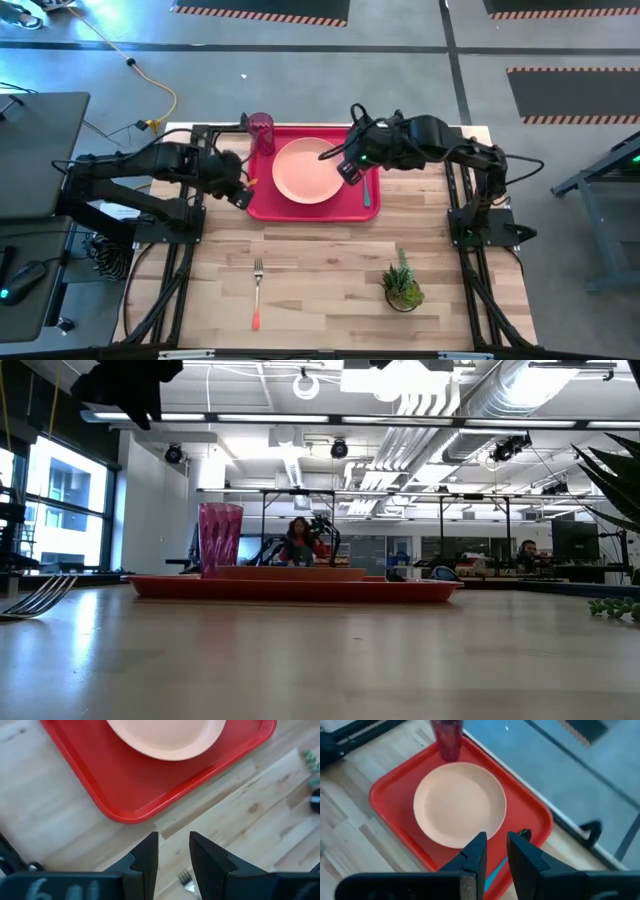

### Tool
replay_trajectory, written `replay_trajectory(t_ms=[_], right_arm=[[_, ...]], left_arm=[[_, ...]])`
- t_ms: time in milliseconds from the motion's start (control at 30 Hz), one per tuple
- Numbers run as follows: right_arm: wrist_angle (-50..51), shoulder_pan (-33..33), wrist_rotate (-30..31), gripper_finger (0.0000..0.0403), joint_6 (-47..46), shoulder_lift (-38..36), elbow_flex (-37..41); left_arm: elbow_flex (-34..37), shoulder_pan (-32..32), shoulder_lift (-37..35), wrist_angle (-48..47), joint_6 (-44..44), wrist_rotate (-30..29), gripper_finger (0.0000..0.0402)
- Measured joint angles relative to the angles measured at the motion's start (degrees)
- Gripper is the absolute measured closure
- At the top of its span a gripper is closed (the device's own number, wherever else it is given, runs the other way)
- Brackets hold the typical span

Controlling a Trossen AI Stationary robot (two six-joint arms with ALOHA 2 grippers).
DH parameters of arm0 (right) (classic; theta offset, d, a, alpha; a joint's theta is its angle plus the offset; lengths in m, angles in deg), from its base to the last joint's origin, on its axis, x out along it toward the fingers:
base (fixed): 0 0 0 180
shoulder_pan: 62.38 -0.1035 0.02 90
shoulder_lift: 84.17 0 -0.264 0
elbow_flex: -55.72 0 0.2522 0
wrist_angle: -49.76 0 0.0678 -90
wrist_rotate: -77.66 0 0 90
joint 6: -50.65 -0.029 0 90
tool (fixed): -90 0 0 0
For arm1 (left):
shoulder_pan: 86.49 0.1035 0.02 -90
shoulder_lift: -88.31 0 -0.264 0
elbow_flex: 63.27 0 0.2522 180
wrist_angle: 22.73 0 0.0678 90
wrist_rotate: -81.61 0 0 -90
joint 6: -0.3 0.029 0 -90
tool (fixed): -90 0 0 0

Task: Pick and place plate/cup/fork/spoon on tray
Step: Put the orange fork on the red tray to the right of the pink plate

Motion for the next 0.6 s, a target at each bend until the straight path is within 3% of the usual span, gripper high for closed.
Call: replay_trajectory(t_ms=[333,600], right_arm=[[0.5,2.38,-0.47,0.0336,8.65,-5.38,1.97],[0.4,4.35,-1.25,0.0336,13.04,-6.69,1.97]], left_arm=[[-0.01,-11.06,1.07,-0.15,-20.33,-2.14,0.03],[-0.01,-18.99,6.82,-0.42,-33.83,-3.61,0.03]])
